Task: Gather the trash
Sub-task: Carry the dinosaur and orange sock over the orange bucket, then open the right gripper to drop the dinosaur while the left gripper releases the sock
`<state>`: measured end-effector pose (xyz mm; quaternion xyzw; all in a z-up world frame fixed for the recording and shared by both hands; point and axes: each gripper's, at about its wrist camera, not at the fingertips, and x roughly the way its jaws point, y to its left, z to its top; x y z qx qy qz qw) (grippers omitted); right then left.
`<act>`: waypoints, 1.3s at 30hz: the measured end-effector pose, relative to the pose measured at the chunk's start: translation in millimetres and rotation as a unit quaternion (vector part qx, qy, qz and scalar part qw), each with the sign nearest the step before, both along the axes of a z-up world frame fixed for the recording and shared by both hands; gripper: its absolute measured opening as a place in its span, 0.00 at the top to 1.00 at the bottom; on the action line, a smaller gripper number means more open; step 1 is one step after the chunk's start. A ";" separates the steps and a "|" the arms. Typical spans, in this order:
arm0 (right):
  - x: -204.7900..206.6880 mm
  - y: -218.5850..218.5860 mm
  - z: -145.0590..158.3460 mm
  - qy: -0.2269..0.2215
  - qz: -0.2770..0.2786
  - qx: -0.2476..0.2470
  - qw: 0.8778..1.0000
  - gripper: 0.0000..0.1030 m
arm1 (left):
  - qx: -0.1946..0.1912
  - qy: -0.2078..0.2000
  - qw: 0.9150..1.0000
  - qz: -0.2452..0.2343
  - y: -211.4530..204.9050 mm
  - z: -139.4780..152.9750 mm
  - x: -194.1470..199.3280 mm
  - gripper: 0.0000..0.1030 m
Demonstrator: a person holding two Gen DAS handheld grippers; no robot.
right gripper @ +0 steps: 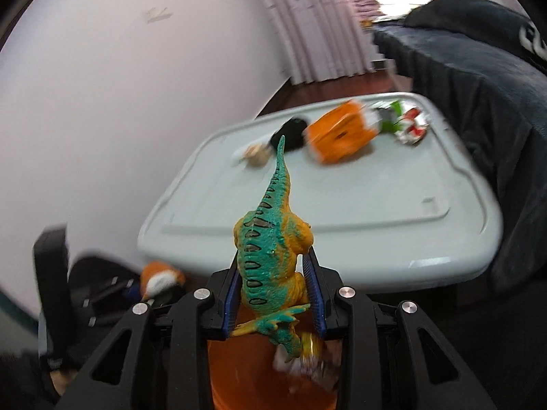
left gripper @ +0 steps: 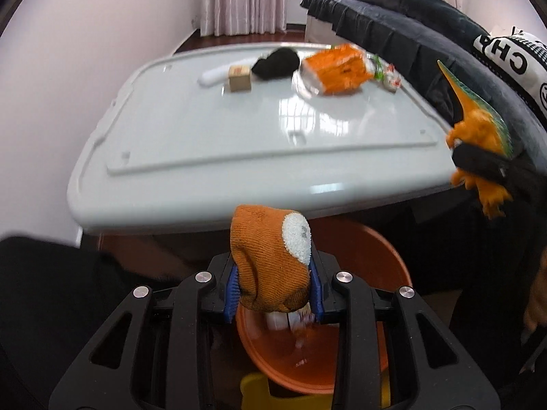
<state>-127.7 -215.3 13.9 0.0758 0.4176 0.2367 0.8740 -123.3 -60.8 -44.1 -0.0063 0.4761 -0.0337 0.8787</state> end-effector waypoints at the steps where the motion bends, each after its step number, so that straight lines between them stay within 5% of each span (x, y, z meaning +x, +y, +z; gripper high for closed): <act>1: -8.0 5.4 -4.4 0.005 0.011 -0.008 1.000 0.67 | -0.003 0.007 1.000 -0.002 -0.6 -3.5 -1.7 0.70; 16: -28.4 26.8 -57.5 0.090 0.035 -0.048 0.994 0.67 | -0.014 0.072 0.997 -0.007 -3.1 -32.7 2.5 0.70; 39: -25.4 29.8 -66.2 0.107 0.042 -0.052 0.992 0.66 | -0.023 0.098 0.995 -0.007 -1.5 -43.3 6.2 0.68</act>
